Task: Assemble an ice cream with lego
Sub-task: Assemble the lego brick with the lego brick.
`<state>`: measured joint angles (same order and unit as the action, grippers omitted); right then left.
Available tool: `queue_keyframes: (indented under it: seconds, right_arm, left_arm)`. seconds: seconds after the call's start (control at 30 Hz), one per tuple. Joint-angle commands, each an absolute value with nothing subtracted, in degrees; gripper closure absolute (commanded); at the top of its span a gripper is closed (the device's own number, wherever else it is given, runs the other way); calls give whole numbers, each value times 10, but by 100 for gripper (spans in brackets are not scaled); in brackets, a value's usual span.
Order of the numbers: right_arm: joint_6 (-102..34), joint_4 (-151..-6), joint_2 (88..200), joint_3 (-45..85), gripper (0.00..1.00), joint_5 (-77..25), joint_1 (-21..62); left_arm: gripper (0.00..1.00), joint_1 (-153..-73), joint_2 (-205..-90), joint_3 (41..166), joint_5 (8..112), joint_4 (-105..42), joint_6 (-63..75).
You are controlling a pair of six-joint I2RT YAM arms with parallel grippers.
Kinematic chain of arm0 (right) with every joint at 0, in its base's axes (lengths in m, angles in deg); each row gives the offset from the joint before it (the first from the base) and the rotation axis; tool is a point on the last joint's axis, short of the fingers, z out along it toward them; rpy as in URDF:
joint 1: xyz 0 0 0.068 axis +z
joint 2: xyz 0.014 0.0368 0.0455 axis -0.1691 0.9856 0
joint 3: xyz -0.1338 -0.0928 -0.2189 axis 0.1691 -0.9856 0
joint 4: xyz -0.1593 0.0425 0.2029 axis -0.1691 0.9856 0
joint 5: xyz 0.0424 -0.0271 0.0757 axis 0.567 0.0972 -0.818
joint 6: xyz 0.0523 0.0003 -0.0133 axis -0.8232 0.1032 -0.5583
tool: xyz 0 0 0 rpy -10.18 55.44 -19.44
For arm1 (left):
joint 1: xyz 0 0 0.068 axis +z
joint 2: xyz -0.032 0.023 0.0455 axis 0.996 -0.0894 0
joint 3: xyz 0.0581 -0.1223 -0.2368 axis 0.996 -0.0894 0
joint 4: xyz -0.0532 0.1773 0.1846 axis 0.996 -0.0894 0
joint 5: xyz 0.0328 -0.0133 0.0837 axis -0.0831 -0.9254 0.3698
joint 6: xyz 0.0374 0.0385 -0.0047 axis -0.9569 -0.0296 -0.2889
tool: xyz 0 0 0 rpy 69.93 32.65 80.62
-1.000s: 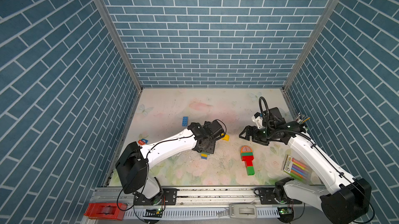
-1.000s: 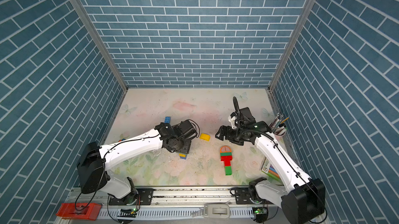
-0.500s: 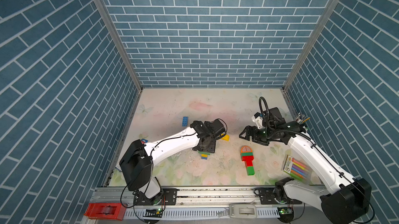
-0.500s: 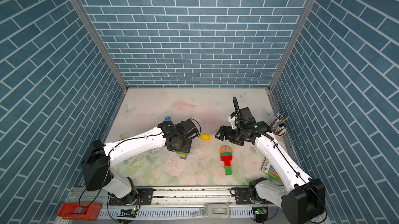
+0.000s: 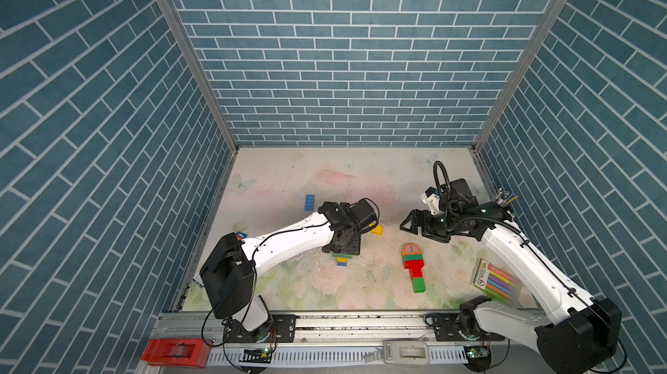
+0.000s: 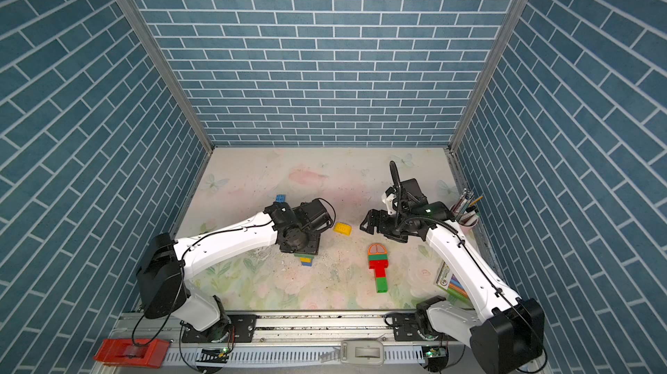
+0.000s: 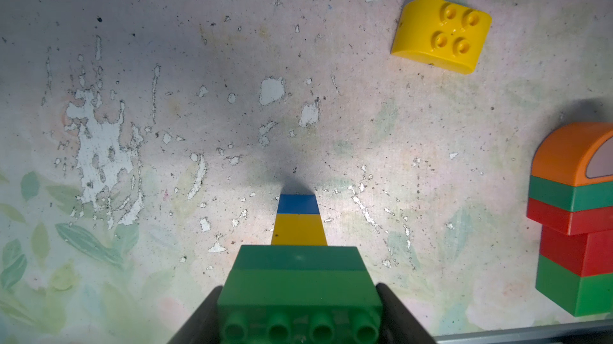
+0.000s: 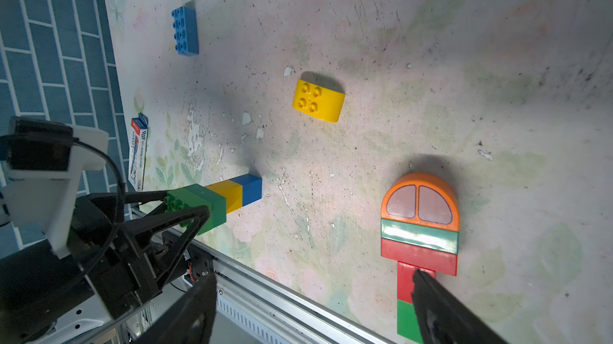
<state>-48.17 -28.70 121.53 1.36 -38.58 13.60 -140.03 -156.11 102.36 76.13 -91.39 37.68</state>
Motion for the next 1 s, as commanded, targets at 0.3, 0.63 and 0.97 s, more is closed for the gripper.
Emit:
queue_keyframes:
  seconds: [0.3, 0.63, 0.97]
  right_arm:
    - [-477, -271, 1211, 36, 7, -380, 134]
    - [-477, -270, 1208, 39, 7, -378, 134]
    - [-477, -270, 1211, 43, 7, -378, 134]
  left_arm:
    - [67, -1409, -1605, 1014, 723, -933, 403]
    - [48, -1410, -1577, 1012, 756, -913, 399]
    - [37, -1410, -1569, 1024, 768, -915, 400]
